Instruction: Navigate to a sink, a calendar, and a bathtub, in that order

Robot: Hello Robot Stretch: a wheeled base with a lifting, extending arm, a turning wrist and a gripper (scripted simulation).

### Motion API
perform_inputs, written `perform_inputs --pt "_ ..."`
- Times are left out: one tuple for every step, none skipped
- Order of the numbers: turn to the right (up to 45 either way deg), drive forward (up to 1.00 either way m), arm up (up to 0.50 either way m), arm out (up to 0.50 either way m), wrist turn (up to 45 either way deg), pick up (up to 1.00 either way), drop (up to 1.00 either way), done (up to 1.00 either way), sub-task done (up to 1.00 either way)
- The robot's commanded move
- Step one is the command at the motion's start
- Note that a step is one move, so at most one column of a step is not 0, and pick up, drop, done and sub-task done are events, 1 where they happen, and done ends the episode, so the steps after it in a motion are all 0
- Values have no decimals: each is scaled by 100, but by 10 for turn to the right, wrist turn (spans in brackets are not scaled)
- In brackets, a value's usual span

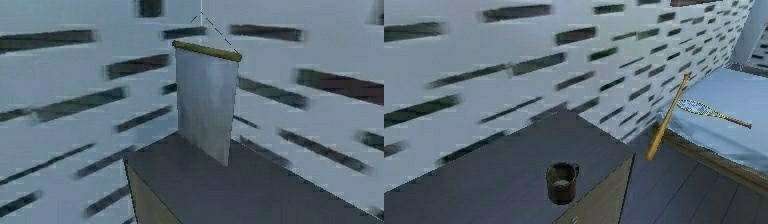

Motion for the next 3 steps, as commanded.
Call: perform_inputs --pt "0 0 0 0 0 0 0 0 100" --pt "450 0 0 0 0 0 0 0 0" --pt "450 0 0 0 0 0 0 0 0"
